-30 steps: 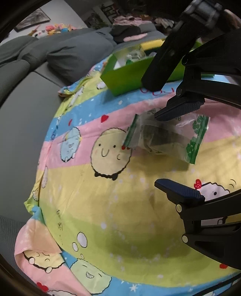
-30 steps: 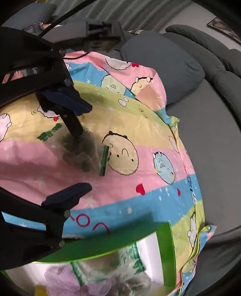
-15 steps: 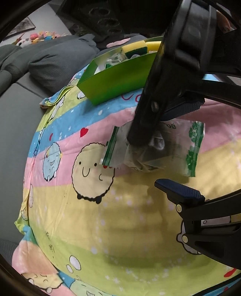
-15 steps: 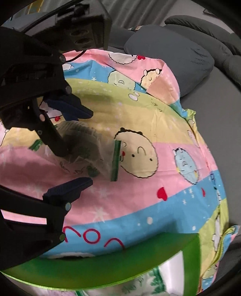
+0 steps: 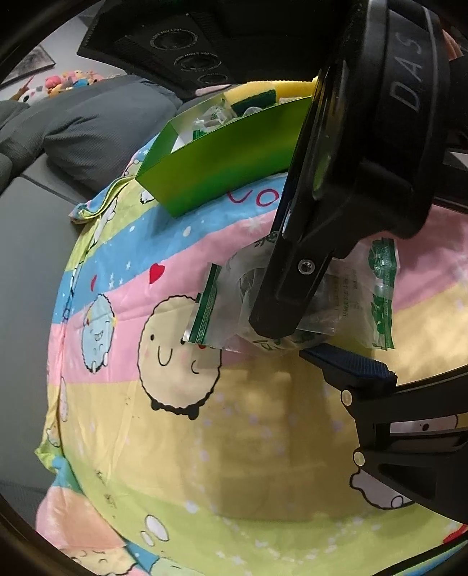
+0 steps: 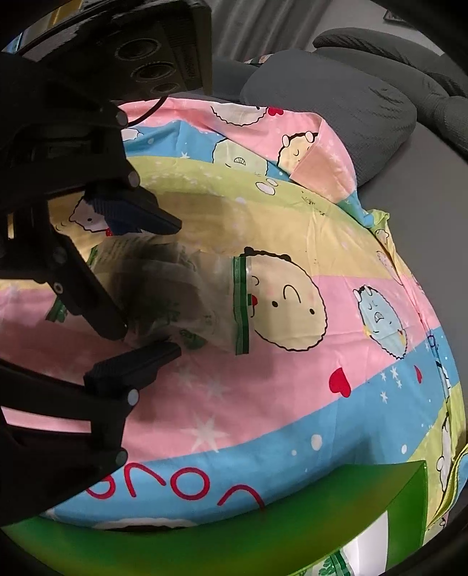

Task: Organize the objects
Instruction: 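Carry the zip bag with the right gripper over the green box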

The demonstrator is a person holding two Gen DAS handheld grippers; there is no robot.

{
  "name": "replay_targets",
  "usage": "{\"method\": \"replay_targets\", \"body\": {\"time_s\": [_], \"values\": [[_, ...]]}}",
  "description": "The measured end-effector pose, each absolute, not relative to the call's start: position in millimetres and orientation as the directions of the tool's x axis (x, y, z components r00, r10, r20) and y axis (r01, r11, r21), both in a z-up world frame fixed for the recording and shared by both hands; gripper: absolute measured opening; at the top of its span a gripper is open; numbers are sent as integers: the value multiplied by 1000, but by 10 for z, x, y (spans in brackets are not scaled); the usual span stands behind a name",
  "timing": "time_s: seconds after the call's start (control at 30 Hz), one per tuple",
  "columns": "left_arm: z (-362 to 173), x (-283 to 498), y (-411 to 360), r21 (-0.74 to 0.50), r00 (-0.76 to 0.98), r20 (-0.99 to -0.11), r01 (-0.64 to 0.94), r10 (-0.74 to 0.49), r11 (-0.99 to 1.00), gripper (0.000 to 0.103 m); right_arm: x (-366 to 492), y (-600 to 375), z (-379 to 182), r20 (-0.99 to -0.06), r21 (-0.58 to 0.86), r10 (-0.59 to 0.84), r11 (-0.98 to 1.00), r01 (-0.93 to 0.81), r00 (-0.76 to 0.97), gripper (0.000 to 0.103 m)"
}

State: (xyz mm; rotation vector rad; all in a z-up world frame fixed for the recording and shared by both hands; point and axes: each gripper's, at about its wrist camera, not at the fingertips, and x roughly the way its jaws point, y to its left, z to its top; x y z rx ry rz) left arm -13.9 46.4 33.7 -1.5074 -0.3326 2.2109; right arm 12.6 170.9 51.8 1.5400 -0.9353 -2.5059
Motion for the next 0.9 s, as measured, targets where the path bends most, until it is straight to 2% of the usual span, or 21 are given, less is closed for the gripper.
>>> {"method": "replay_targets", "body": {"time_s": [0.9], "values": [[1087,234,803,-308,-519,-704,-392,485,-867,60,739,1835,1237,-633,533,-232,-822,-199,-738,61]]}}
